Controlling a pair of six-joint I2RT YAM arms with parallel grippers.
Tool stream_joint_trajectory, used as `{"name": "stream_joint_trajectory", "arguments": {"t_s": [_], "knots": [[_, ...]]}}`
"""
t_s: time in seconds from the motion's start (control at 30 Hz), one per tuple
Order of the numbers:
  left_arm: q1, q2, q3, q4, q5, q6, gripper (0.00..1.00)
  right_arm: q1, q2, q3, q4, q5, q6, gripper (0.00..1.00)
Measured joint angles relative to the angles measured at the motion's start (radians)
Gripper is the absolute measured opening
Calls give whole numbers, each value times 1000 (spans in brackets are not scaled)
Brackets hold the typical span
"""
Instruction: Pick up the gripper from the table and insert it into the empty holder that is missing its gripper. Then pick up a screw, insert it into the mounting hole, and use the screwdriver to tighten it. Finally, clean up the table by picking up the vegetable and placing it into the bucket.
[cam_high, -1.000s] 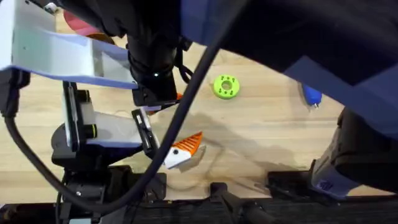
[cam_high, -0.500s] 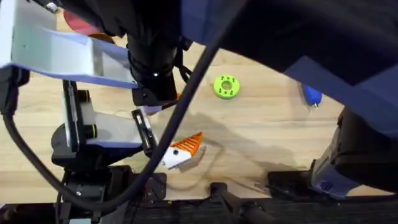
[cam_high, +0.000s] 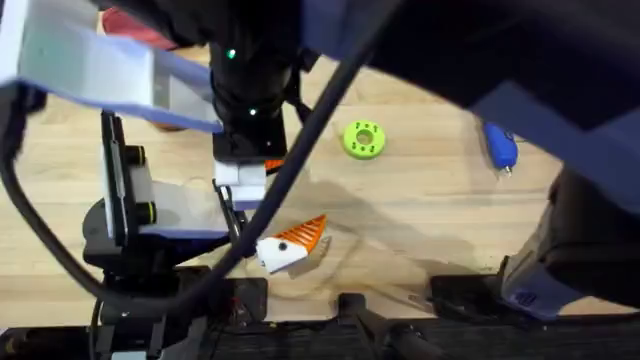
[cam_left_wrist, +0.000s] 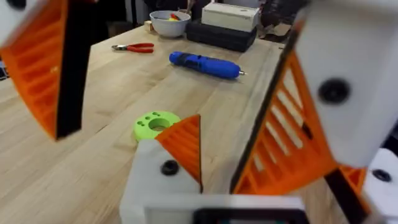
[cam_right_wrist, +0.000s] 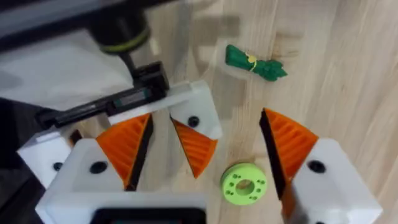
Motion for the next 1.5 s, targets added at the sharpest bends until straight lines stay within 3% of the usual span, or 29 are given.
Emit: {"name": "stream_joint_trajectory", "arguments": {"t_s": [0.37, 0.7, 0.87, 1.07, 1.3, 1.5], "knots": [[0, 0, 0, 0, 0, 0, 985, -130, -175, -39, 17, -12, 336, 994], [0, 0, 0, 0, 0, 0, 985, -279, -441, -430, 133, 60, 555, 994], [0, 0, 0, 0, 0, 0, 985, -427, -632, -654, 177, 79, 678, 994], [0, 0, 0, 0, 0, 0, 985, -696, -772, -842, 180, 87, 806, 994], [0, 0, 0, 0, 0, 0, 986, -928, -778, -882, 177, 94, 849, 994], [0, 0, 0, 0, 0, 0, 985, -1001, -771, -883, 180, 94, 859, 994]]}}
